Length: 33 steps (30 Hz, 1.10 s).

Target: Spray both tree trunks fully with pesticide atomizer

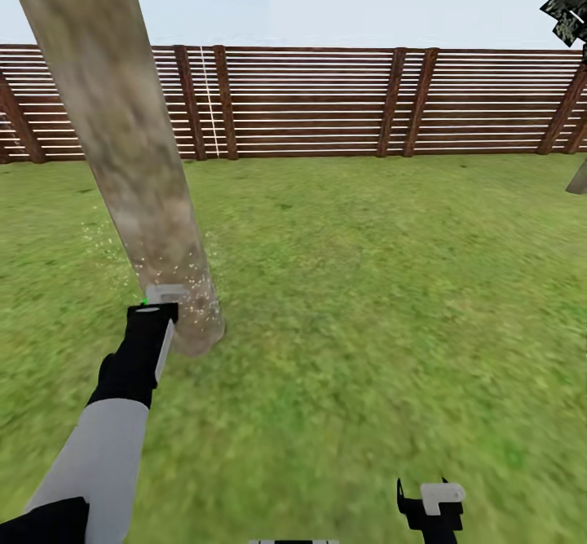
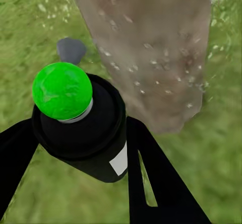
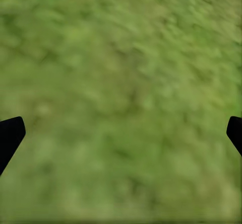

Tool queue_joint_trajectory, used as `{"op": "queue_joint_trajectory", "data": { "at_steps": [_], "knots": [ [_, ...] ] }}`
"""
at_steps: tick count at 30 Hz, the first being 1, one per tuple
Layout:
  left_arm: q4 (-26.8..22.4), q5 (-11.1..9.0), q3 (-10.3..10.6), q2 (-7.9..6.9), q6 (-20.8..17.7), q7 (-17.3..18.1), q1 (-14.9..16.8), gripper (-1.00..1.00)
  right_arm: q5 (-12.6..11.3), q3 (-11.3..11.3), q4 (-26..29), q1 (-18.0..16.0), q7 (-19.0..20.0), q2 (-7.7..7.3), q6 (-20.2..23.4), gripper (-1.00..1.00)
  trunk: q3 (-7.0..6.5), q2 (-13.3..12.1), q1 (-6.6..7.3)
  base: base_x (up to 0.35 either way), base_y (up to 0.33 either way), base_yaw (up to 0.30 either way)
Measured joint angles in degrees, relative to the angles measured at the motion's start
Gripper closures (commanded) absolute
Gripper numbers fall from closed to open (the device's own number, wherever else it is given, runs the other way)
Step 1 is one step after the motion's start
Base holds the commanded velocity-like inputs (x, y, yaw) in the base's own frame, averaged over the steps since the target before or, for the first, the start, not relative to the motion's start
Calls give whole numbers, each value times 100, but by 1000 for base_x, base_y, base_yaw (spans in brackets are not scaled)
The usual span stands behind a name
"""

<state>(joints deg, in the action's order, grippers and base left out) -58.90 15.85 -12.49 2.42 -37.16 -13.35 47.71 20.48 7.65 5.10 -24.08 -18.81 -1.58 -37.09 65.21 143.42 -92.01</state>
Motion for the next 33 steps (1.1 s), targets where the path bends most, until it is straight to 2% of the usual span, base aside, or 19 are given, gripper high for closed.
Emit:
{"op": "queue_joint_trajectory", "data": {
  "at_steps": [1, 3, 5, 6, 8, 13, 20, 21, 23, 24, 26, 27, 29, 31, 32, 33],
  "knots": [
    [4, -9, 2, -1, -1, -122, 29, 100, 0, 0, 0, 0, 0, 0, 0, -100, 0, 0, 0, -1, 0, 0],
    [68, -33, 41, 38, 7, -770, 9, 100, 0, 0, 0, 0, 0, 0, 0, -100, 1, 0, 0, 0, 0, 0],
    [96, -123, 79, 237, 60, -911, -5, 100, 0, 1, 0, 0, 0, 0, 0, -100, 0, 0, 0, 0, 0, 0],
    [96, -109, 168, 313, 57, -935, -5, 100, 0, 1, 0, 0, 0, 0, 0, -100, 0, 0, 0, 0, 0, 0],
    [52, -82, 288, 342, 51, -962, -6, 100, 0, 2, 0, 0, 0, 0, 0, -100, 0, 0, 0, 0, 0, 0],
    [101, -120, 321, 350, 64, -883, -23, 100, 0, 0, 0, 0, 0, 0, 0, -100, 1, 0, 0, 108, -183, 41],
    [676, -123, 286, 332, 82, -858, -44, 100, 0, 0, 0, 0, 0, 0, 0, -100, 1, 0, -1, 62, -245, 242],
    [965, -130, 232, 263, 161, -856, -88, 100, 0, -1, 0, 0, 0, 0, 0, -100, 1, -1, -1, 1, -71, 50],
    [1479, -122, 224, 221, 452, -858, -236, 100, 0, 0, 0, 0, 0, 0, 0, -100, 1, -1, -1, 0, -11, 8],
    [1555, -133, 225, 218, 511, -857, -321, 100, 0, 0, 0, 0, 0, 0, 0, -100, 1, -1, -1, 0, -4, 3],
    [1607, -123, 212, 202, 1021, -853, -596, 100, 0, 0, 2, 0, 0, 0, 0, -100, 1, 0, -1, 0, -1, 1],
    [1611, -113, 212, 185, 1148, -850, -693, 100, -2, 2, 2, 0, -2, 0, 0, -100, 1, 0, -1, -98, 0, 0],
    [1626, -101, 216, 59, 1360, -516, -1042, 100, -14, 14, 13, 0, -21, -2, 0, -100, 1, -1, -1, -249, 21, 0],
    [1639, -59, 264, -299, 1817, 308, -1168, 100, -25, 26, 31, 0, -25, 0, 0, -100, 0, 0, 0, -317, 120, 0],
    [1649, -56, 264, -455, 1984, 845, -1243, 100, -24, 27, 39, 0, -16, -2, 8, -100, 1, 0, -1, -328, 161, 0],
    [1662, -35, 260, -752, 2125, 1844, -1352, 100, -11, 21, 55, 0, 3, -14, 15, -100, 1, -1, -1, -330, 169, 0]
  ]
}}
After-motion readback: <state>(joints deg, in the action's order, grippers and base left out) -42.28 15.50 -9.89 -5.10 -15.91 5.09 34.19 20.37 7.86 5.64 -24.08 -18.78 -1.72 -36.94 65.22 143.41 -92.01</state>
